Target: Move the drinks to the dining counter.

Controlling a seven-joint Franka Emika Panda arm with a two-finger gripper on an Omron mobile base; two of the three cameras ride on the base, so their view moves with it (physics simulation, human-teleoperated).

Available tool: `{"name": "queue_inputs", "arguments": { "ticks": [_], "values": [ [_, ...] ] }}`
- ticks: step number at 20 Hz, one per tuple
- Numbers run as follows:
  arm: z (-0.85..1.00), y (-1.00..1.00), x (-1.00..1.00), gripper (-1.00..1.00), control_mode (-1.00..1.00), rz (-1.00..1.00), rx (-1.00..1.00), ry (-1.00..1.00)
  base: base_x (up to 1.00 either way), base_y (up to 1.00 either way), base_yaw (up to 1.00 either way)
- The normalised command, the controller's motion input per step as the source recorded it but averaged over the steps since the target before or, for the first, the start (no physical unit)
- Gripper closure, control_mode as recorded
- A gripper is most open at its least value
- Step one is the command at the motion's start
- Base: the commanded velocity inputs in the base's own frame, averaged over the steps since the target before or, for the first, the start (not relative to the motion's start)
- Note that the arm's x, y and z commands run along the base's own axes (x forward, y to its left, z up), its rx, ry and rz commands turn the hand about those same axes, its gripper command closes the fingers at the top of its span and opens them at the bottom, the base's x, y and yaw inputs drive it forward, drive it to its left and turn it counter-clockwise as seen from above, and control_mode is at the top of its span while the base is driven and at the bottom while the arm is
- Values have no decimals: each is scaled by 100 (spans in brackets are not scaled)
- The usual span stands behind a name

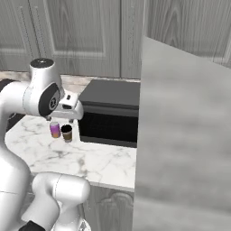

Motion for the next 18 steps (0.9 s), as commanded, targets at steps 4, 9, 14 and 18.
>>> {"name": "queue_inputs", "arguments": {
  "ticks": [4, 9, 14, 18],
  "values": [
    [0, 0, -34, -100, -100, -2, 0, 14, 0, 0, 0],
    [4, 0, -21, -100, 100, -1, -1, 0, -24, 12, 0],
    [0, 0, 0, -100, 100, 0, 0, 0, -14, 56, 0],
    [0, 0, 0, -100, 100, 0, 0, 0, 0, 67, 0]
  ]
}}
